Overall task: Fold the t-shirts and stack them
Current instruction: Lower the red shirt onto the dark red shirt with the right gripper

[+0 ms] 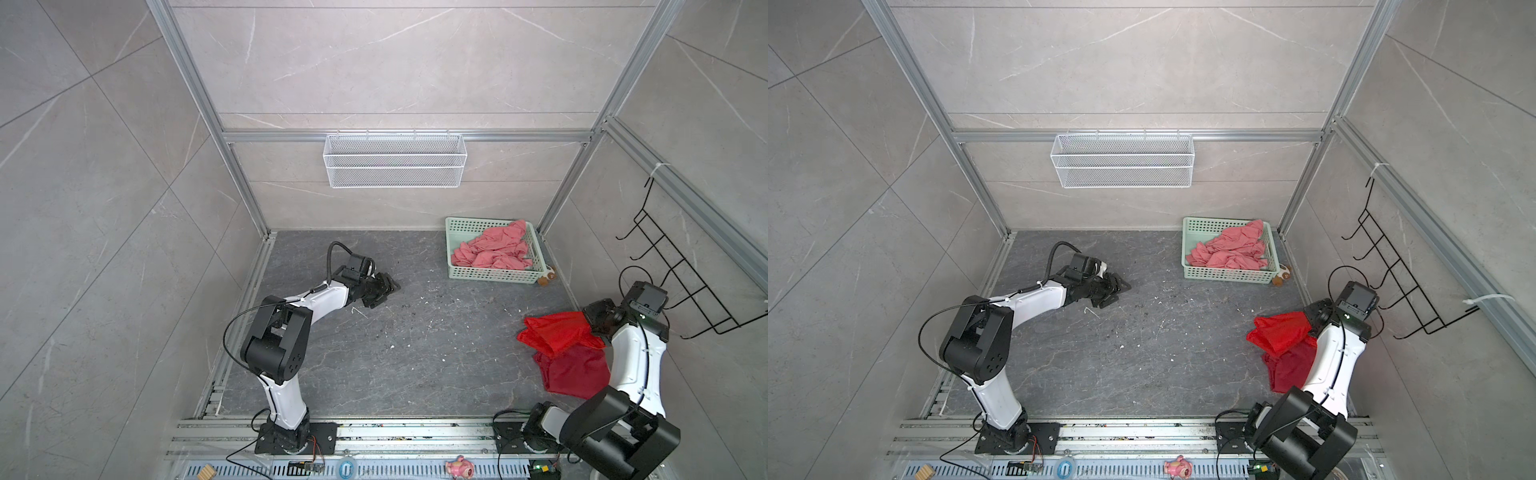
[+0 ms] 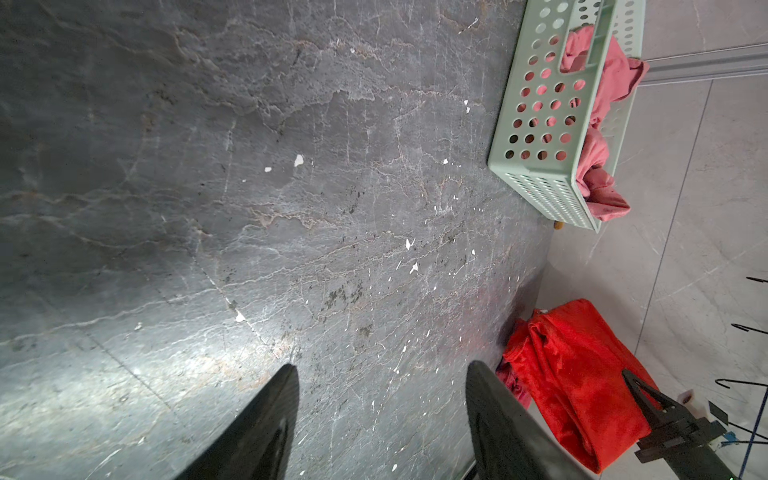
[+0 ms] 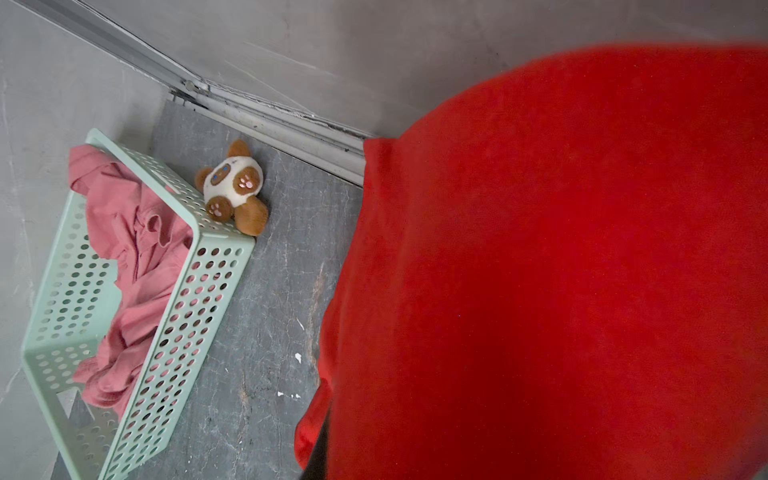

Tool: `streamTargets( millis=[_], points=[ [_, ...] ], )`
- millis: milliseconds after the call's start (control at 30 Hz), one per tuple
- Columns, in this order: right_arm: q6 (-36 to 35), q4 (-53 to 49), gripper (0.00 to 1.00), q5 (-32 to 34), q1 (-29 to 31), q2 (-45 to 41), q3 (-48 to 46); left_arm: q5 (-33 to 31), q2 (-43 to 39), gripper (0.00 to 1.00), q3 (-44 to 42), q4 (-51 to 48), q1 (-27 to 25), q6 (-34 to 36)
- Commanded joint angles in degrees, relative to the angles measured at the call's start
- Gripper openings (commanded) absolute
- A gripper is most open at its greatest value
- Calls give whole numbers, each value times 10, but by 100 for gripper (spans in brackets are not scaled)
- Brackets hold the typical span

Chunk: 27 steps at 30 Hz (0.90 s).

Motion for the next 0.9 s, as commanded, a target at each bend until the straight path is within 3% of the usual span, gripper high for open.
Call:
streamTargets(
  millis=[0,100,300,567,600,700,733,867],
  points=[
    [-14,-23,0,22,-1,-23,-11,19,7,66,22,17,4,-3],
    [-12,-23,0,37,-2,-18,-47,25,11,66,26,17,4,-4],
    [6,-57,0,142,-12,-14,-86,29,17,66,30,18,5,-2],
    [47,-92,0,192,-43,-34,-94,39,27,66,37,21,7,-3],
    [48,-102,6,200,-44,-36,-91,40,27,66,35,21,9,-2],
    [50,-128,48,225,-44,-37,-86,42,27,66,33,21,13,0],
    [53,-133,56,233,-44,-41,-87,42,28,67,33,22,14,0],
    [48,-129,62,214,-44,-72,-96,50,36,66,35,28,16,-2]
  ],
)
